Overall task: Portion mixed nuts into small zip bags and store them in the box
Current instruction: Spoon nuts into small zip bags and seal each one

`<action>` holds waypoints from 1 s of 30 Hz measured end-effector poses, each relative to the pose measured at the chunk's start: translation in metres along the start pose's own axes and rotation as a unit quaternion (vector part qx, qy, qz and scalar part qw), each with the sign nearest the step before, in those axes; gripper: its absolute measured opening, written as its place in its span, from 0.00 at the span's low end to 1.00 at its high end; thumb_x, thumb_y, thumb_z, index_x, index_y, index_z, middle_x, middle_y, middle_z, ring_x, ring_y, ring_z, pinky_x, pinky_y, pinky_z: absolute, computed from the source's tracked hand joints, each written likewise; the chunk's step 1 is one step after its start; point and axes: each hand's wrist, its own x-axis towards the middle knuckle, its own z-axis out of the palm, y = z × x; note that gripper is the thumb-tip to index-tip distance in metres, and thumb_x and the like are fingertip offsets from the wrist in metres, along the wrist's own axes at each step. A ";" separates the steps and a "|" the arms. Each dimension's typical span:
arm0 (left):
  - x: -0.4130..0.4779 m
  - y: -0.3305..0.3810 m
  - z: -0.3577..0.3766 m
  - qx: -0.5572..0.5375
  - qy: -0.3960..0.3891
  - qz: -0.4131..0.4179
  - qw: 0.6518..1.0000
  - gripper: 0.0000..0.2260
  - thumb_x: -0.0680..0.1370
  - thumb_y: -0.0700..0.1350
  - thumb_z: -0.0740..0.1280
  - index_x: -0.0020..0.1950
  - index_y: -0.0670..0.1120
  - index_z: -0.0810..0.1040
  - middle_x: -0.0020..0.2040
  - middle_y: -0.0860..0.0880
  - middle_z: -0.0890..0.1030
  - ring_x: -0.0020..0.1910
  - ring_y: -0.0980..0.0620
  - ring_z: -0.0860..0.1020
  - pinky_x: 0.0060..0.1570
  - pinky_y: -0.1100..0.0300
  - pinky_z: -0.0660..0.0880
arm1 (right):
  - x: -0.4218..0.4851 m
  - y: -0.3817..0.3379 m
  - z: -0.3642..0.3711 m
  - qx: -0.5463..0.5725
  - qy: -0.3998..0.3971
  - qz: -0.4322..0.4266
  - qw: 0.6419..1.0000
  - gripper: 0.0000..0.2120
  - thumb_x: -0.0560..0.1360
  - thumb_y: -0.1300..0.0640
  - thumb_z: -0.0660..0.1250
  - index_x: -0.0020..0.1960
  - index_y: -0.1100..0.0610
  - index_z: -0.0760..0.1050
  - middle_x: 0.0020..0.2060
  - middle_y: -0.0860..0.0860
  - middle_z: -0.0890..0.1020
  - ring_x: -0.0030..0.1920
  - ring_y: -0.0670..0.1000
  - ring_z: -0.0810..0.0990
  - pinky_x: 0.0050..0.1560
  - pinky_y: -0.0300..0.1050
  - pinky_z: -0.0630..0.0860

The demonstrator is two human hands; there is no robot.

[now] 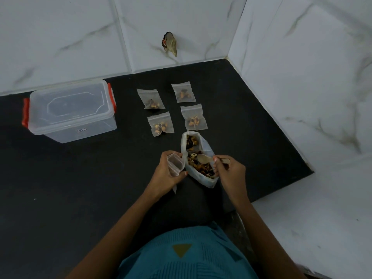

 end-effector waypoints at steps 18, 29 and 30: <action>0.004 0.006 0.005 -0.016 -0.024 -0.054 0.998 0.23 0.73 0.37 0.70 0.62 0.52 0.64 0.55 0.58 0.68 0.51 0.65 0.70 0.42 0.74 0.70 | 0.012 -0.010 0.005 0.093 -0.038 0.116 0.988 0.06 0.76 0.62 0.64 0.45 0.64 0.77 0.30 0.53 0.78 0.29 0.47 0.76 0.28 0.33 0.75; 0.003 0.005 0.005 -0.022 -0.032 -0.061 0.997 0.24 0.72 0.37 0.70 0.62 0.53 0.63 0.58 0.55 0.69 0.55 0.61 0.70 0.44 0.71 0.70 | 0.008 -0.008 0.006 0.168 -0.015 0.172 0.970 0.07 0.76 0.62 0.64 0.41 0.61 0.77 0.31 0.54 0.79 0.30 0.47 0.77 0.32 0.36 0.76; 0.003 0.006 0.005 -0.023 -0.031 -0.060 0.997 0.24 0.72 0.37 0.70 0.61 0.54 0.63 0.58 0.56 0.69 0.54 0.62 0.70 0.44 0.72 0.70 | 0.008 -0.010 0.007 0.145 -0.025 0.160 0.976 0.07 0.76 0.61 0.64 0.41 0.62 0.78 0.31 0.53 0.79 0.30 0.47 0.77 0.31 0.36 0.76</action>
